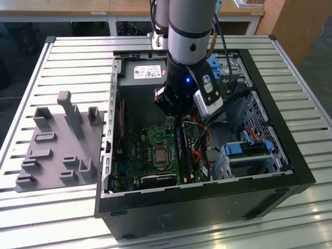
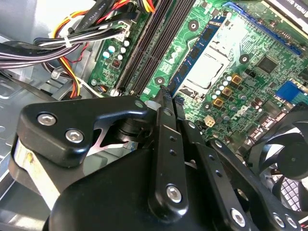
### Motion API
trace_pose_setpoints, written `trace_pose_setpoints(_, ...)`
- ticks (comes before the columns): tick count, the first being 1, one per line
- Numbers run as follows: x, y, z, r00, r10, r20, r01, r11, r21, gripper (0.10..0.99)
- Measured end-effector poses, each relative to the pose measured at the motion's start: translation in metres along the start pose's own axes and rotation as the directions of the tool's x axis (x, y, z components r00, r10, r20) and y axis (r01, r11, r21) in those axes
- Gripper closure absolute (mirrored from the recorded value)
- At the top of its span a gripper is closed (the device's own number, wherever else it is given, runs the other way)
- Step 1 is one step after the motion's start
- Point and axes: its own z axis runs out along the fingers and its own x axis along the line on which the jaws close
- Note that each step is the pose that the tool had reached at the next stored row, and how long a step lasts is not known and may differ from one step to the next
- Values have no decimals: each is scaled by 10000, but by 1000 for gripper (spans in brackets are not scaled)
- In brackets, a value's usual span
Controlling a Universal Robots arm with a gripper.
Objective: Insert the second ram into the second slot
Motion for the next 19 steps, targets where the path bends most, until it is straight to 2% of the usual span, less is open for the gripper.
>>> trace_pose_setpoints(19,1,-1,37,10000,0,-2,0,10000,-1,949)
